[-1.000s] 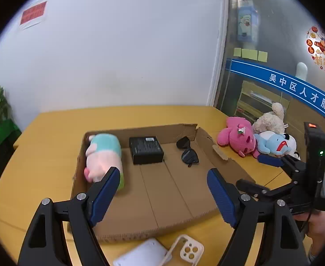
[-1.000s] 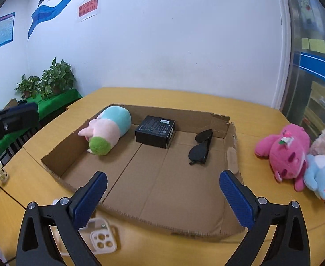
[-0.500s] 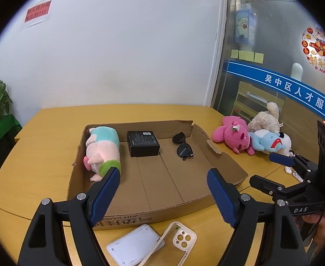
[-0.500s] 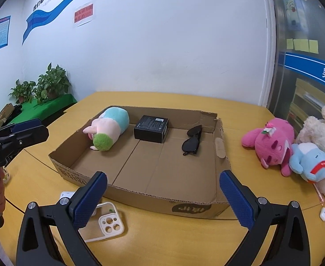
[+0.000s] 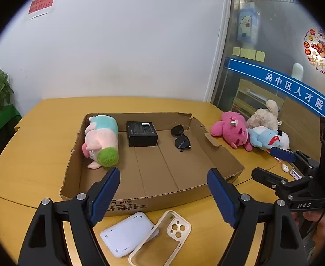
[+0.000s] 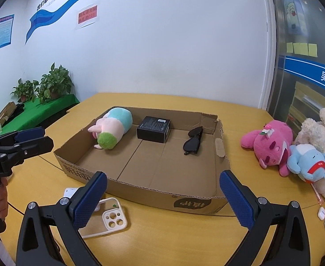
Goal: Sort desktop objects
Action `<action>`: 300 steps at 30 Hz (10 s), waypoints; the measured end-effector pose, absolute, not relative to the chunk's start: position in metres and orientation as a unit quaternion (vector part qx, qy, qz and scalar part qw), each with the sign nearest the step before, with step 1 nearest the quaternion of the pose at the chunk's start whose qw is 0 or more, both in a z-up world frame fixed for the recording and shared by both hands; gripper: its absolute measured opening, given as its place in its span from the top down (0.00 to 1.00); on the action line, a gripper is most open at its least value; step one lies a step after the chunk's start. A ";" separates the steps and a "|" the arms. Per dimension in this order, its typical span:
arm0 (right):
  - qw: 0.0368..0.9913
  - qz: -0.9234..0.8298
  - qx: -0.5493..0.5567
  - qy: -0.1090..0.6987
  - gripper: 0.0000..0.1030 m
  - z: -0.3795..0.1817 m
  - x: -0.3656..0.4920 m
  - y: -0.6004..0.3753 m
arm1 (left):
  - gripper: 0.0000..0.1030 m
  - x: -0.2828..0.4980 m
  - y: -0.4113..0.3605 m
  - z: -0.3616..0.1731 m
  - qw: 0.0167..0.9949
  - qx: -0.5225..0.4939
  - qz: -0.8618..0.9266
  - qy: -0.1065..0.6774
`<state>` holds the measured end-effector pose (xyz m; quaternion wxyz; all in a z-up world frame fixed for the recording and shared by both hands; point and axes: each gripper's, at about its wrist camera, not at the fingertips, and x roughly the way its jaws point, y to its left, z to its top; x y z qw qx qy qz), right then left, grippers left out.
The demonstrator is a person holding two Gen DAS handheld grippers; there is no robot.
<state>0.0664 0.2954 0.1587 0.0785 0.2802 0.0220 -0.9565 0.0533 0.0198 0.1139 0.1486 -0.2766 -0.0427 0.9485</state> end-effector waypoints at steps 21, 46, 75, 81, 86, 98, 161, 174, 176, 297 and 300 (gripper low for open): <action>0.166 -0.928 0.332 0.037 0.00 0.108 0.044 0.271 | 0.22 0.049 -0.016 0.062 0.147 -0.343 0.923 -0.093; 0.248 -0.836 0.488 -0.037 0.86 -0.013 0.021 0.261 | 0.86 0.061 -0.009 -0.060 0.167 -0.530 0.822 -0.127; 0.173 -0.939 0.298 -0.018 0.93 0.154 0.036 0.291 | 0.94 -0.007 -0.003 0.121 0.208 -0.347 0.913 -0.055; 0.193 -0.943 0.271 -0.018 0.93 0.192 -0.024 0.273 | 0.94 -0.056 -0.031 0.139 0.185 -0.343 0.920 -0.042; 0.208 -0.930 0.299 -0.038 0.93 0.175 -0.081 0.246 | 0.94 -0.095 -0.058 0.110 0.162 -0.385 0.907 -0.046; 0.221 -0.859 0.453 -0.090 0.93 0.051 -0.148 0.206 | 0.93 -0.140 -0.078 0.000 0.083 -0.543 0.835 -0.003; 0.061 -0.941 0.331 0.015 0.00 0.119 -0.016 0.251 | 0.19 -0.014 -0.014 0.071 0.100 -0.318 0.941 -0.051; 0.243 -0.888 0.390 0.025 0.01 0.073 0.002 0.213 | 0.20 0.018 -0.058 0.012 0.097 -0.407 0.903 -0.096; 0.296 -0.868 0.396 0.036 0.01 0.062 0.007 0.190 | 0.22 0.026 -0.066 -0.001 0.098 -0.427 0.892 -0.115; 0.027 -0.963 0.269 -0.011 0.00 0.047 -0.012 0.300 | 0.21 0.005 -0.050 0.010 0.007 -0.285 0.958 0.016; 0.032 -0.961 0.273 -0.014 0.00 0.040 -0.017 0.295 | 0.21 -0.002 -0.036 0.003 0.004 -0.279 0.960 0.020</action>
